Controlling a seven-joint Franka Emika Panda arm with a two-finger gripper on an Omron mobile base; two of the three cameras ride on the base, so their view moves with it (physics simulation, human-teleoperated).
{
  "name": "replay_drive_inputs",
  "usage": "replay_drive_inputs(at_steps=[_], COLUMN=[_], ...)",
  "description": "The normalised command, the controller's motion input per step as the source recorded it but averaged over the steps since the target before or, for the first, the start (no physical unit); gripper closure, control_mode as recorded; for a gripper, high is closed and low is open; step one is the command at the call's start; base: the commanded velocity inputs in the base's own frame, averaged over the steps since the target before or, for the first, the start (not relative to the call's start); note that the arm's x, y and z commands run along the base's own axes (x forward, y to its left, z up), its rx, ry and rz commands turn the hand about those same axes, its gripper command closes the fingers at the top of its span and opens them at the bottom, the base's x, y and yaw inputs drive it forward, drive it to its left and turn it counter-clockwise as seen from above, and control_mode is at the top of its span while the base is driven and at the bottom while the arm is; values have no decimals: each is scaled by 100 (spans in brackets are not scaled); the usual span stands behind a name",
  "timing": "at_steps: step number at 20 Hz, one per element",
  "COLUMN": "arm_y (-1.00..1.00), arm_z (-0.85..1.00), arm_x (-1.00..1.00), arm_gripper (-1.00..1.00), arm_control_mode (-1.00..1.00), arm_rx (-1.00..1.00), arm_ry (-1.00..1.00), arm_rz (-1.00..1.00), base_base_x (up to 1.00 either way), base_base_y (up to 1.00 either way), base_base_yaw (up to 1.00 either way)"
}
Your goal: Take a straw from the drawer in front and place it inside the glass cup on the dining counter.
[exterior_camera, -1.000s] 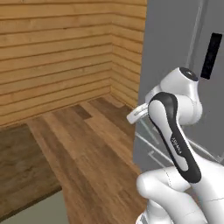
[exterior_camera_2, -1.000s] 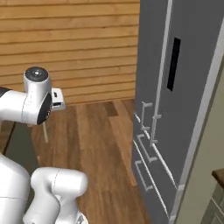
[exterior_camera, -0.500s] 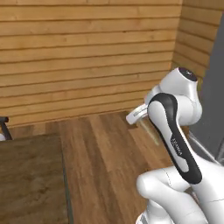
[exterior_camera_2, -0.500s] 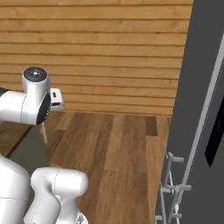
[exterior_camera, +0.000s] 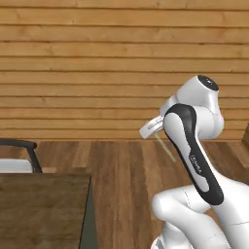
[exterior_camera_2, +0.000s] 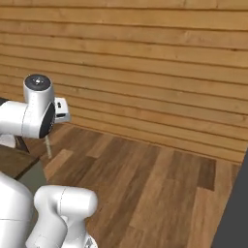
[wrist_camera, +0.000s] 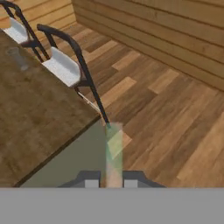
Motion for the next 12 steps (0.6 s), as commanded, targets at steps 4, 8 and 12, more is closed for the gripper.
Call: replay_drive_inputs(at_steps=[4,8,12], arm_y=[0,0,0], arm_z=[0,0,0], arm_x=[0,0,0], arm_gripper=[100,100,100], arm_control_mode=[100,100,100], arm_rx=[0,0,0], arm_ry=[0,0,0], arm_rz=[0,0,0], base_base_x=[100,100,100], base_base_y=[-50,-49,-46], base_base_yaw=[43,44,46])
